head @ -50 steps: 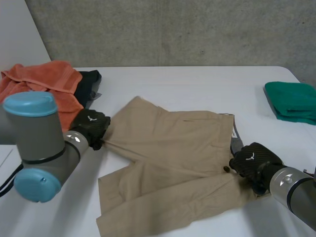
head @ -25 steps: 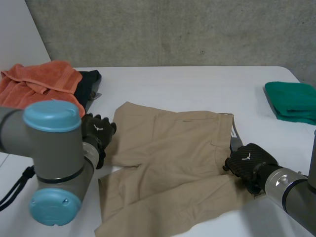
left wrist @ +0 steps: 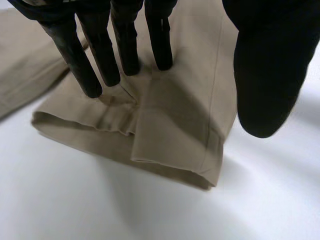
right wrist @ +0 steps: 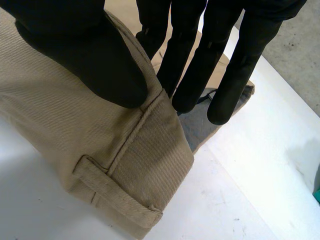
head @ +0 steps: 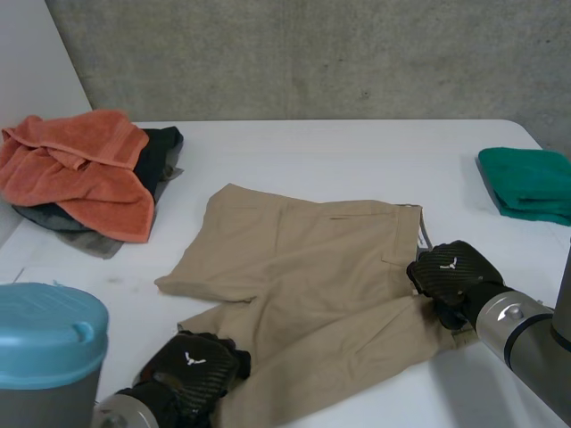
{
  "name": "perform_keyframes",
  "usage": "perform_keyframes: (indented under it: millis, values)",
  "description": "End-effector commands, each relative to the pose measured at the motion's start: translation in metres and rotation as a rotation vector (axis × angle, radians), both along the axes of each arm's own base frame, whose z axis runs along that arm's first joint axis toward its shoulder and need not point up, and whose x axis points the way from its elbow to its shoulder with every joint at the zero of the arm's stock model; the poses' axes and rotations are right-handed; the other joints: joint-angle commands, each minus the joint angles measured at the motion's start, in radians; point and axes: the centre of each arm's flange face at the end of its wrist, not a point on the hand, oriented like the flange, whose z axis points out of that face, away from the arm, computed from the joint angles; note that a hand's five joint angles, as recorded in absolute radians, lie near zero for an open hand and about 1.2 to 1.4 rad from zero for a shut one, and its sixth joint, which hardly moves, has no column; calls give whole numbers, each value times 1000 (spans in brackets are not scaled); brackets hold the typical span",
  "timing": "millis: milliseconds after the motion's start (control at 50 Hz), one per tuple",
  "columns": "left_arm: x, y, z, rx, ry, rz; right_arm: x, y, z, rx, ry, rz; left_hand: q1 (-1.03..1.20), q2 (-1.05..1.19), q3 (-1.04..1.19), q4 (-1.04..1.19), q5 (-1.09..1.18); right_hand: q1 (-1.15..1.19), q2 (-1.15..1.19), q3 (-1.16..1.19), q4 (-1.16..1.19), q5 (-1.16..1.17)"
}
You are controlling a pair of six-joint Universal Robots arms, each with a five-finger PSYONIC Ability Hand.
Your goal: Fold the laundry.
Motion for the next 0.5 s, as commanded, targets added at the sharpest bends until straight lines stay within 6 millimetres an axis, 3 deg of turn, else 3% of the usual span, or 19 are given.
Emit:
perform_keyframes:
  millis: [20, 40, 100, 180, 240, 260, 340, 380, 440, 500]
  values:
    - [-10, -14, -19, -32, 22, 7, -1, 0, 1, -4, 2, -3, 639, 653, 653, 651, 647, 266, 220, 205, 196, 192]
    - [-11, -15, -17, -43, 28, 10, -1, 0, 3, -7, 2, -6, 899, 913, 914, 911, 907, 266, 220, 205, 196, 192]
    - [-11, -16, -14, -61, 31, 16, -3, 0, 8, -23, 3, -11, 901, 916, 916, 913, 910, 266, 220, 205, 196, 192]
    - [-7, -13, 9, -139, 64, 33, -7, 7, 22, -42, 36, -6, 901, 916, 916, 913, 910, 266, 220, 205, 196, 192]
    - [1, 1, 28, -173, 66, 14, -12, 20, 27, 1, 109, 27, 901, 916, 916, 913, 910, 266, 220, 205, 196, 192]
    - [4, 7, 31, -167, 54, -2, -15, 32, 30, 40, 173, 68, 901, 916, 916, 913, 910, 266, 220, 205, 196, 192]
    - [23, 49, 33, -46, -110, -124, -28, 59, 29, 167, 337, 164, 901, 916, 916, 913, 910, 266, 220, 205, 196, 192]
    - [26, 58, 34, -23, -146, -157, -33, 59, 28, 185, 373, 177, 901, 916, 916, 913, 910, 266, 220, 205, 196, 192]
    - [19, 55, 34, -55, -128, -172, -37, 52, 29, 160, 384, 165, 901, 916, 916, 913, 910, 266, 220, 205, 196, 192]
    - [3, 37, 35, -139, -69, -161, -33, 40, 32, 89, 345, 138, 901, 916, 916, 913, 910, 266, 220, 205, 196, 192]
